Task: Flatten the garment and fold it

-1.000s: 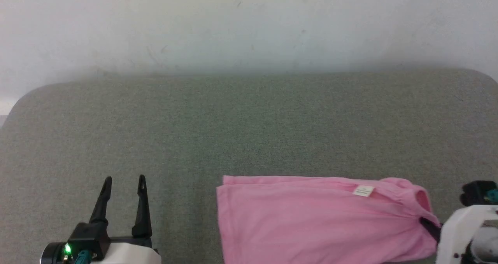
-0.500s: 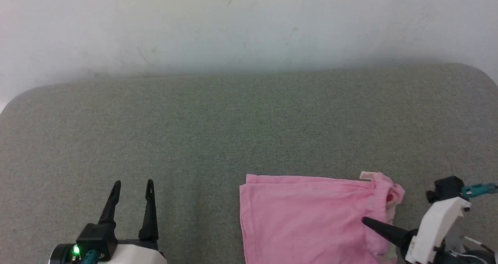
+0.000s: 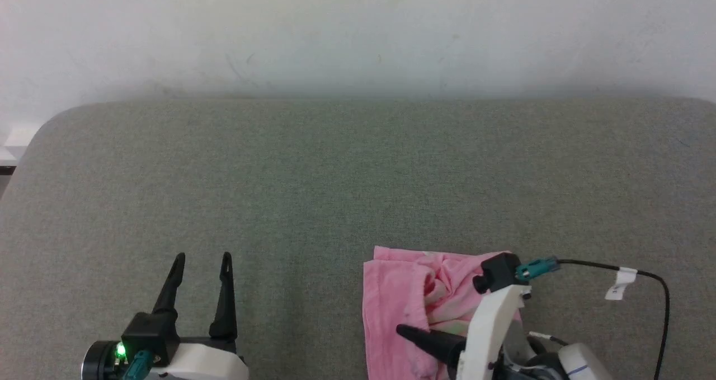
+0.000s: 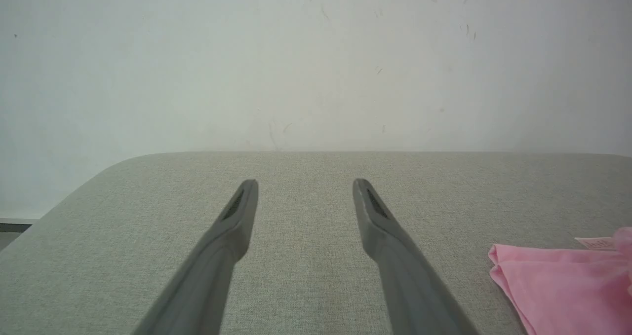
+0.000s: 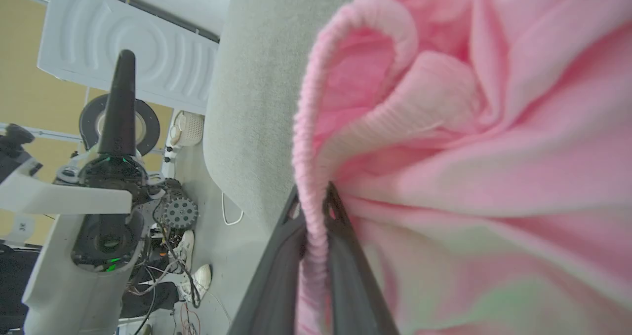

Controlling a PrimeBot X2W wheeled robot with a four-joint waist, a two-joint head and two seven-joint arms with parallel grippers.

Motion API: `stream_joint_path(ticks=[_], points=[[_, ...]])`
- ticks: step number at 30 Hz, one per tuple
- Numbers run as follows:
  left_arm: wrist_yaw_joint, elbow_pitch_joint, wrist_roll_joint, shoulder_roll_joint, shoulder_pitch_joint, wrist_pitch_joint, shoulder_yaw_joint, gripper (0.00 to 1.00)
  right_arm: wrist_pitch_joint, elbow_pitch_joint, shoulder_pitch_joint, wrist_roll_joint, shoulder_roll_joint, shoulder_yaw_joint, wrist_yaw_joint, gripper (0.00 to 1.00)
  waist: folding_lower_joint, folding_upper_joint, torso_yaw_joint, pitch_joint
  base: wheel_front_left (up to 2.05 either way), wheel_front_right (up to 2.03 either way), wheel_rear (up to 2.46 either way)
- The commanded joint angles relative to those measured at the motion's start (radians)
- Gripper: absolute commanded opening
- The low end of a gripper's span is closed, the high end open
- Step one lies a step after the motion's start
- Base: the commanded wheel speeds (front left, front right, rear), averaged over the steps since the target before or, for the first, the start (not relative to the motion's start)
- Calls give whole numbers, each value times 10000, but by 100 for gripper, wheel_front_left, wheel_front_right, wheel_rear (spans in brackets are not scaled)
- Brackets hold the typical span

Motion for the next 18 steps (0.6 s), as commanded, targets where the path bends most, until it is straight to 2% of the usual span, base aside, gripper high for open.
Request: stream_joint_path(ticks=[1, 2, 3, 5, 8, 12, 14, 18], points=[[-40, 38, -12, -49, -166, -47, -18, 100, -115, 100, -152, -101, 20, 109, -7, 36, -1, 0, 79, 58, 0, 0, 0], [-36, 53, -24, -56, -175, -47, -27, 100, -312, 317, -228, -215, 24, 377, -7, 81, -1, 0, 100, 66, 0, 0, 0], [-36, 68, -37, -63, -180, -47, -34, 100, -498, 464, -301, -232, 28, 625, -7, 100, -1, 0, 117, 77, 0, 0, 0], [-37, 101, -60, -74, -182, -47, -35, 100, -847, 534, -436, -47, 9, 1027, -7, 100, -1, 0, 121, 80, 0, 0, 0], [5, 226, -54, -85, -152, -47, -17, 100, -1458, 384, -719, -603, -590, 1767, -7, 100, -1, 0, 59, 34, 0, 0, 0], [11, 364, -70, -99, -216, -47, -68, 100, -2701, -426, -868, -1555, -1408, 2212, -7, 100, -1, 0, 24, -36, 0, 0, 0], [-7, 404, -130, -104, -249, -47, -49, 100, -3552, -868, -767, -2291, -1720, 2000, -7, 100, -1, 0, -12, -67, 0, 0, 0], [-34, 456, -237, -110, -351, -47, 67, 100, -5250, -1523, -181, -3765, -1666, 558, -7, 100, -1, 0, -91, -163, 0, 0, 0]])
